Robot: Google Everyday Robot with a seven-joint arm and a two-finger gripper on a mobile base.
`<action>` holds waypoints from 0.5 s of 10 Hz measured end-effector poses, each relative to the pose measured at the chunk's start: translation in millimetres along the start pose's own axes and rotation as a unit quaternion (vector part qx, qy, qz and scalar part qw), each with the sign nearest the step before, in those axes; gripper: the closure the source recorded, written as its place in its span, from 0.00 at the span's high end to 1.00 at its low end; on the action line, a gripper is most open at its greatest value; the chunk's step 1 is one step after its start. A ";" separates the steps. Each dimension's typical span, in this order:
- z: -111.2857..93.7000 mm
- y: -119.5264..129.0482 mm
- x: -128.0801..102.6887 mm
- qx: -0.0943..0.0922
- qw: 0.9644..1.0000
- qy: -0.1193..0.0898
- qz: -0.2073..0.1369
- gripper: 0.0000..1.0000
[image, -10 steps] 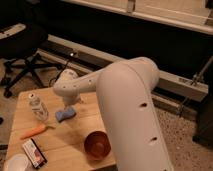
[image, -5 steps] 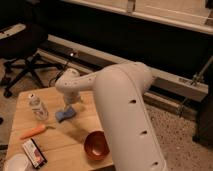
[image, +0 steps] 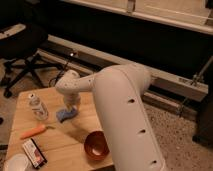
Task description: Wipe the white sponge on the table
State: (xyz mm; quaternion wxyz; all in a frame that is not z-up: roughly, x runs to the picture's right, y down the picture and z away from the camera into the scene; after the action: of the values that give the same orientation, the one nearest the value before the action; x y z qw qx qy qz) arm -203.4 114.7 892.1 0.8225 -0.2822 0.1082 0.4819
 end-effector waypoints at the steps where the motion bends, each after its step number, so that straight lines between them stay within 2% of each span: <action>1: 0.6 -0.3 1.1 0.001 1.000 0.001 -0.002 0.19; 2: 1.6 -0.3 2.2 0.002 1.000 0.003 -0.005 0.15; 5: 3.6 2.7 3.3 0.004 1.000 0.006 -0.009 0.15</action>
State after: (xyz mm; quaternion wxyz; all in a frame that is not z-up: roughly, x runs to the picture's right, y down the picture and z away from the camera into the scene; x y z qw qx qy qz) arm -204.3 120.2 892.6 0.8272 -0.2826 0.1124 0.4725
